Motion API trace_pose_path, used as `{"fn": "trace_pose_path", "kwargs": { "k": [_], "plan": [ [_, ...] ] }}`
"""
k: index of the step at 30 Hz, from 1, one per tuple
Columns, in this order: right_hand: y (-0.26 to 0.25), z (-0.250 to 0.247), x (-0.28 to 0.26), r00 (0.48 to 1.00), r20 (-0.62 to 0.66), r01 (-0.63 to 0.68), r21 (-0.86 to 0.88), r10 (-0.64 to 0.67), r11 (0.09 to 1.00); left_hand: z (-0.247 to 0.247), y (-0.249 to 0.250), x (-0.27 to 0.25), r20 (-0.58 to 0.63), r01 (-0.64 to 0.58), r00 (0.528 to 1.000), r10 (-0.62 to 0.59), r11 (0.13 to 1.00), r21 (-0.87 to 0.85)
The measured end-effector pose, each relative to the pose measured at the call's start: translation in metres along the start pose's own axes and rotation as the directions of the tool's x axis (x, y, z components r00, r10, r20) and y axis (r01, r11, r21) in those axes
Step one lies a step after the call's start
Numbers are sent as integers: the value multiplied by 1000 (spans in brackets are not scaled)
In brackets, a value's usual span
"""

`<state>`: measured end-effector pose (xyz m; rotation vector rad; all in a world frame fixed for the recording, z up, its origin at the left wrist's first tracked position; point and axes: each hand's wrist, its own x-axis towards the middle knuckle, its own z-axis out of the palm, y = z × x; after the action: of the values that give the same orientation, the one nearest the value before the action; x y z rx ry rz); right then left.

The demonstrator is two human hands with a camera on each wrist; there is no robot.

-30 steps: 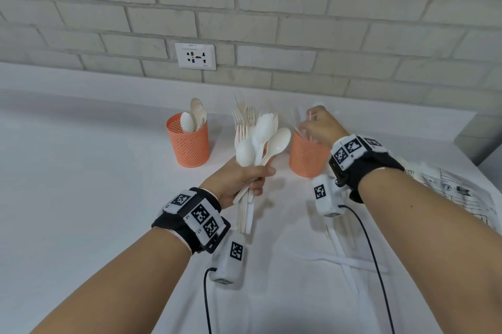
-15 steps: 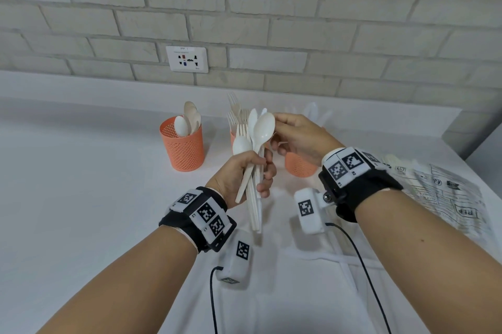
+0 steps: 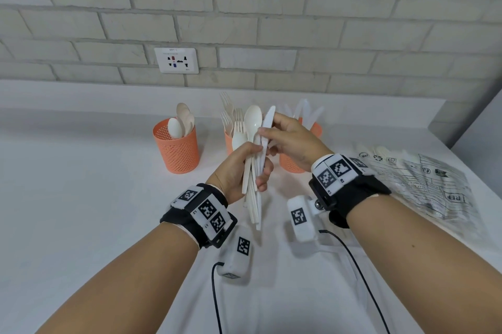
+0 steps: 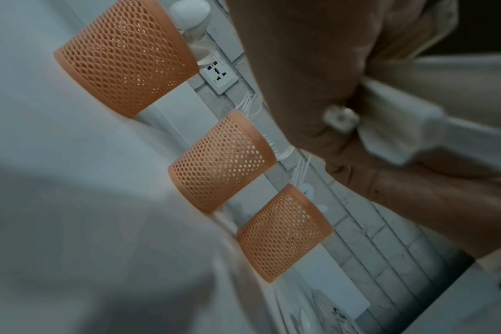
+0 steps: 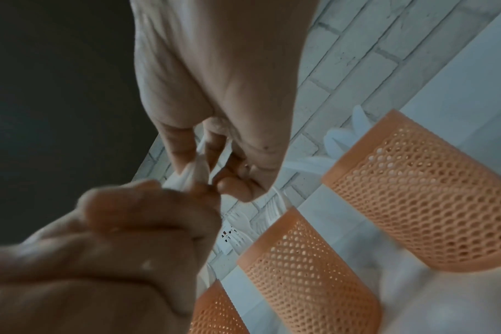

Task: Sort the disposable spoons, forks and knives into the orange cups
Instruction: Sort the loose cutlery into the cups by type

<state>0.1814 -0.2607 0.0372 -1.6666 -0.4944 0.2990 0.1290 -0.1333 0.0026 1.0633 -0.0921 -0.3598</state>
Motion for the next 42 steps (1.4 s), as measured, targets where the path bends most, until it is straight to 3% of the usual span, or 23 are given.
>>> {"fn": "trace_pose_path", "kwargs": {
  "k": [3, 7, 12, 17, 25, 29, 35, 38, 40, 42],
  "plan": [
    [-1, 2, -1, 993, -115, -21, 13, 23, 1000, -2, 0, 0, -88, -16, 996, 18, 1000, 22],
    [4, 9, -2, 975, -223, -34, -134, 3, 990, -4, 2, 2, -191, -39, 981, 45, 998, 39],
    [12, 21, -12, 980, -197, -23, -237, -25, 971, -1, 7, 3, -201, -126, 972, 123, 992, -4],
    [10, 28, -17, 943, -278, 58, -403, -182, 913, 8, 9, 5, -240, -134, 964, 119, 990, -46],
    [0, 25, -23, 987, -159, -88, -374, 30, 923, 15, 5, 4, -238, -67, 968, 84, 995, 79],
    [-5, 20, -26, 995, -99, -33, -529, -23, 848, 14, 5, 5, -306, -138, 941, 143, 990, 38],
    [-14, -5, -27, 995, -103, -57, -615, -8, 786, 6, 11, 10, -408, -153, 907, 103, 984, -93],
    [-33, -29, -17, 937, -300, -25, -571, -181, 820, 1, 12, 9, -346, -126, 933, 97, 990, -62],
    [-48, -45, -7, 824, -436, 27, -610, -363, 792, -1, 11, 8, -284, -96, 954, 97, 995, 17],
    [-52, -57, 4, 743, -493, 36, -645, -452, 763, -3, 10, 6, -250, -67, 965, 81, 996, 63]
  ]
}}
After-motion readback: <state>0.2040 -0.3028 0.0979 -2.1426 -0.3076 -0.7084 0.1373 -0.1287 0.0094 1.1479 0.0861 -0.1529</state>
